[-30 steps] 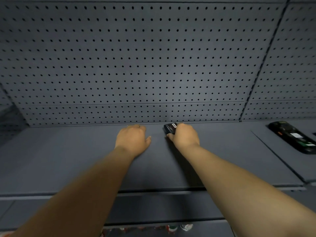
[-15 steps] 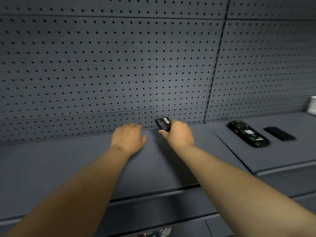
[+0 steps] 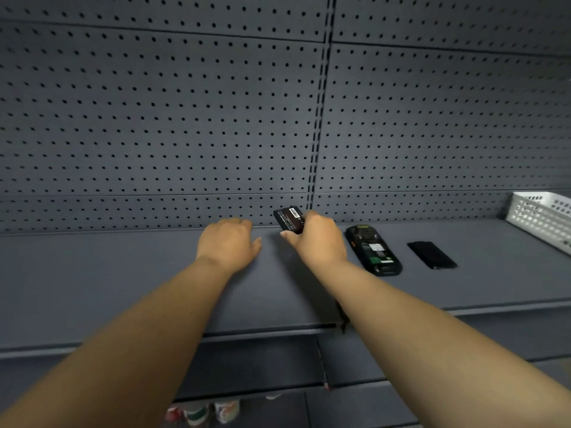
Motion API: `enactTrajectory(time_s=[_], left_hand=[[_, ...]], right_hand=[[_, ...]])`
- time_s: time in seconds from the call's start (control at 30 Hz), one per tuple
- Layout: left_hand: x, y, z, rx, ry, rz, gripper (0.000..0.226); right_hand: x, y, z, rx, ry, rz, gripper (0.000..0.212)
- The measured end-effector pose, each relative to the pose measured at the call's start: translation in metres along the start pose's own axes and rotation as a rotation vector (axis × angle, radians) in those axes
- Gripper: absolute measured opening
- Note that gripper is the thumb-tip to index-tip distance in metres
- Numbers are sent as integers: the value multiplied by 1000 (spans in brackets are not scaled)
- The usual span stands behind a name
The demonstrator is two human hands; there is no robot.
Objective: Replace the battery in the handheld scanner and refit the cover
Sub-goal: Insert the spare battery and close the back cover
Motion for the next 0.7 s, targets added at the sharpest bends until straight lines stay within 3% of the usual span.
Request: enactTrajectory(time_s=[0.33, 0.7], left_hand=[[13, 20, 55, 89, 42, 33, 43], [21, 16, 67, 34, 18, 66, 43]], right_hand=[[33, 10, 46, 75, -14, -2, 42], [45, 15, 52, 56, -25, 50, 44]])
Point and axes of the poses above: each hand's wrist, its own y-axis away from the middle knuckle, its own x-axis out of the back of the hand, z = x × y, the point moved 9 cm from there along -y, towards the middle knuckle, and after that the axes turned 4 degrees about -y, right-handed, at the moved point
